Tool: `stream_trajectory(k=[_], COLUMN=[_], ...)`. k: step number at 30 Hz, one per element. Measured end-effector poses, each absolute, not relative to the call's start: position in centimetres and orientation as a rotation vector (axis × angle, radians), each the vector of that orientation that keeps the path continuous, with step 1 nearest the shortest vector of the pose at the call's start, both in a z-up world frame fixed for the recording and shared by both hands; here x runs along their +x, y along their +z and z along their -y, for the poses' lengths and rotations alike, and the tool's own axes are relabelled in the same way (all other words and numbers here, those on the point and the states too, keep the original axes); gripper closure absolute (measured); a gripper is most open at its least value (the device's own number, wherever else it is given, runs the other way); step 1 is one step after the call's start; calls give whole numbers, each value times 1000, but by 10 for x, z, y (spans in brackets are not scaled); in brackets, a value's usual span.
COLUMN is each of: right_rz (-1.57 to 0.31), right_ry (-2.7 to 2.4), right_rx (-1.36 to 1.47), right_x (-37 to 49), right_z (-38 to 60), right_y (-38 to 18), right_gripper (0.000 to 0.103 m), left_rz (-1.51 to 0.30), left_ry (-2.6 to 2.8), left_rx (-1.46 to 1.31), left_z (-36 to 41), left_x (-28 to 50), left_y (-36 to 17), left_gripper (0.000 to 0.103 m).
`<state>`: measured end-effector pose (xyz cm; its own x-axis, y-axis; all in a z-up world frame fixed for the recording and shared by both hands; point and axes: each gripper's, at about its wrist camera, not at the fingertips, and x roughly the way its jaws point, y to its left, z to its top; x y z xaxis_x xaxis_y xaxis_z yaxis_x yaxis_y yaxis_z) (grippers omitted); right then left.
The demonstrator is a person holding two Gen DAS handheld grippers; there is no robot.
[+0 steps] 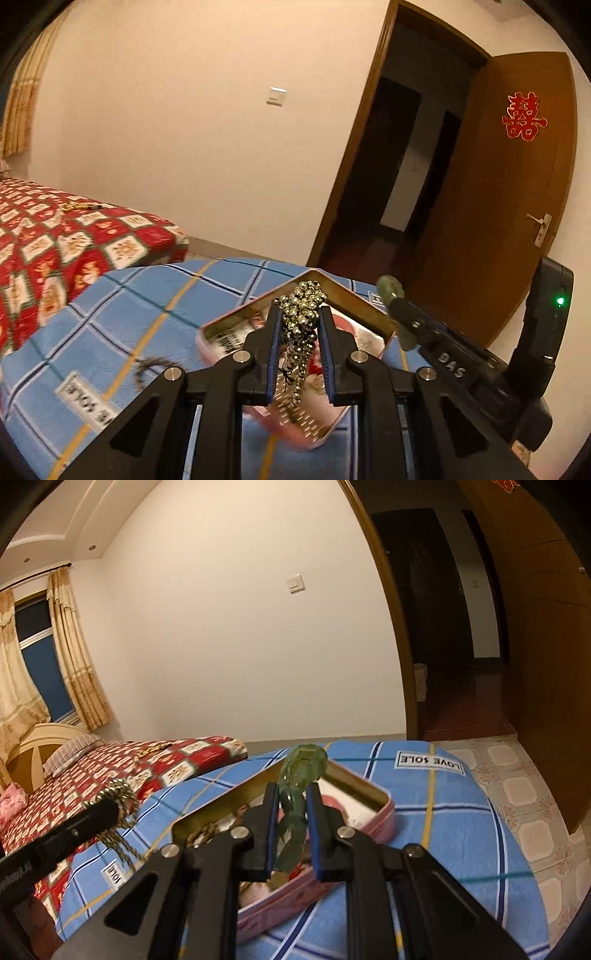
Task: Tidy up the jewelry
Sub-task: 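Carry the gold beads into the tin with the left tool while the right carries the jade bangle, then open both tools to release the gold beads and jade bangle in the tin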
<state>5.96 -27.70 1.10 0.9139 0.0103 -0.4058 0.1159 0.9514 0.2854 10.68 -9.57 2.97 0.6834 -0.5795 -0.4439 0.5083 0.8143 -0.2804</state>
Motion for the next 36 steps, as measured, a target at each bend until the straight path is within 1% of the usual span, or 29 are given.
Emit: stream_trajectory(k=[7, 14, 20, 25, 36], right_rz=[-441, -521, -573, -579, -612], right_ry=[-78, -65, -51, -31, 43], right_rx=[258, 250, 235, 220, 221], right_x=[92, 115, 122, 124, 132], right_z=[287, 300, 304, 303, 297], right_y=[5, -12, -19, -20, -23], right_gripper=[85, 85, 85, 85, 85], left_rz=[-633, -701, -729, -750, -750], left_ry=[-591, -519, -475, -447, -436], left_rx=[-121, -34, 2, 33, 45], left_z=[136, 161, 167, 172, 175], left_x=[125, 140, 144, 145, 145], left_y=[8, -13, -27, -39, -40], left_gripper=[84, 84, 84, 84, 84])
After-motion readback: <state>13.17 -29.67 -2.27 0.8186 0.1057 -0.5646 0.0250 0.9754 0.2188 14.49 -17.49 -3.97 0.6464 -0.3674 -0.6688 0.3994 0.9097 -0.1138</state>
